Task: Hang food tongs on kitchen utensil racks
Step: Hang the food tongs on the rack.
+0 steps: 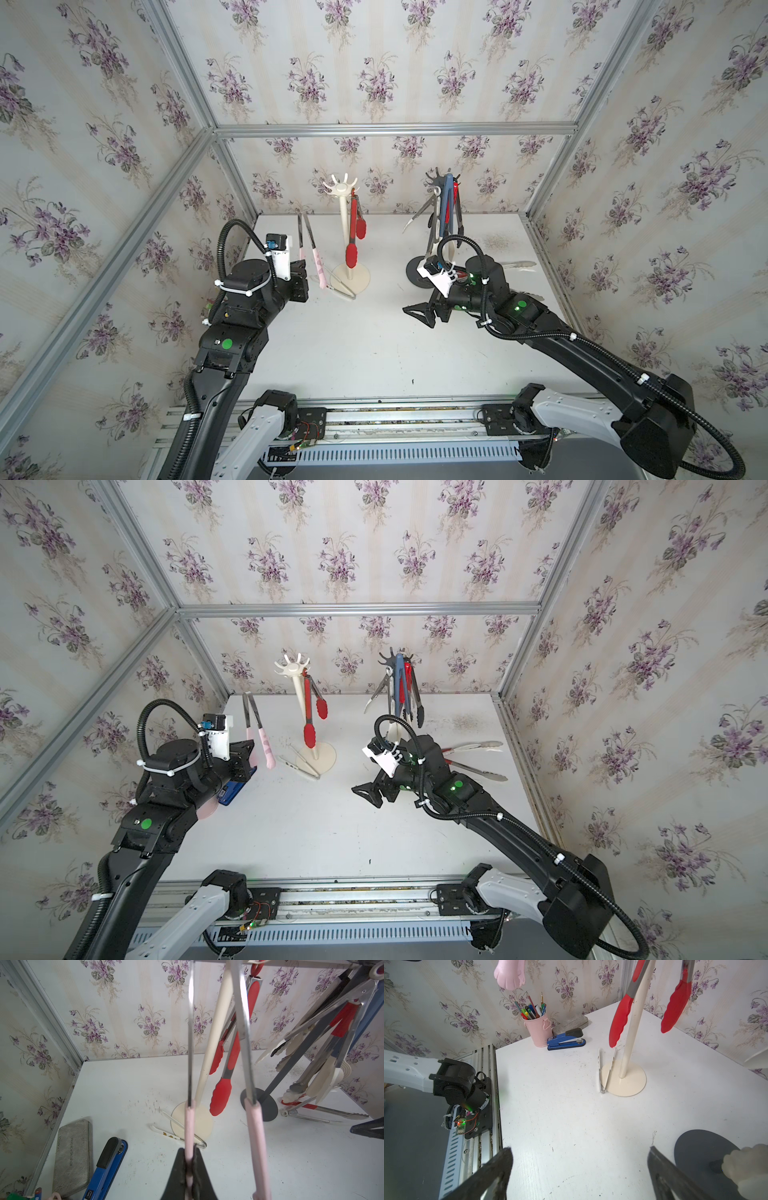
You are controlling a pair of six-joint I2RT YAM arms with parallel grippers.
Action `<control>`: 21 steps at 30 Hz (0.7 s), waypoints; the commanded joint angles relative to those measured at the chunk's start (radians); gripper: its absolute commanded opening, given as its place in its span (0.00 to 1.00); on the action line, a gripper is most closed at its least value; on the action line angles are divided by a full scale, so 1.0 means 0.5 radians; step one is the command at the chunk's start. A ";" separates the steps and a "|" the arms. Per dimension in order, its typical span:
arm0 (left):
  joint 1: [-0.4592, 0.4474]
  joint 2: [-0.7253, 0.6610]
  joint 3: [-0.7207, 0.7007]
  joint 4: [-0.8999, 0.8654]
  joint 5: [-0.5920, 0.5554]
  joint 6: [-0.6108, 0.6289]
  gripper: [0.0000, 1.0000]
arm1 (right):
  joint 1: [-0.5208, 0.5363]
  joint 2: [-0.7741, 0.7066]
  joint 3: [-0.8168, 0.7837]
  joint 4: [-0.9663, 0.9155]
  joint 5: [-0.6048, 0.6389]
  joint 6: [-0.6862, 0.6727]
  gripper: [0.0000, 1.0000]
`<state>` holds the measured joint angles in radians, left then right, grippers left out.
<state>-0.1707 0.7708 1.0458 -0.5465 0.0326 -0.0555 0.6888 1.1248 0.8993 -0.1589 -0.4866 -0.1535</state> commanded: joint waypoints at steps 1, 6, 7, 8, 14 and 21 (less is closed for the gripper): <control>-0.009 0.009 0.006 0.145 0.045 0.092 0.00 | 0.003 -0.005 0.018 0.000 -0.010 -0.011 1.00; -0.028 0.021 0.010 0.202 0.051 0.129 0.00 | 0.003 -0.004 0.018 -0.003 -0.006 -0.009 1.00; -0.031 0.024 0.010 0.214 0.054 0.135 0.00 | 0.003 -0.004 0.018 -0.001 -0.003 -0.009 1.00; -0.035 0.028 0.010 0.221 0.054 0.140 0.00 | 0.003 -0.004 0.019 -0.003 -0.003 -0.009 1.00; -0.074 0.083 0.039 0.244 0.057 0.181 0.00 | 0.003 0.001 0.021 -0.001 -0.003 -0.003 1.00; -0.132 0.175 0.079 0.259 0.046 0.224 0.00 | 0.003 -0.004 0.024 -0.011 -0.002 -0.003 1.00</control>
<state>-0.2302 0.8494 1.0737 -0.4633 0.0544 0.0288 0.6891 1.1248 0.9020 -0.1619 -0.4866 -0.1535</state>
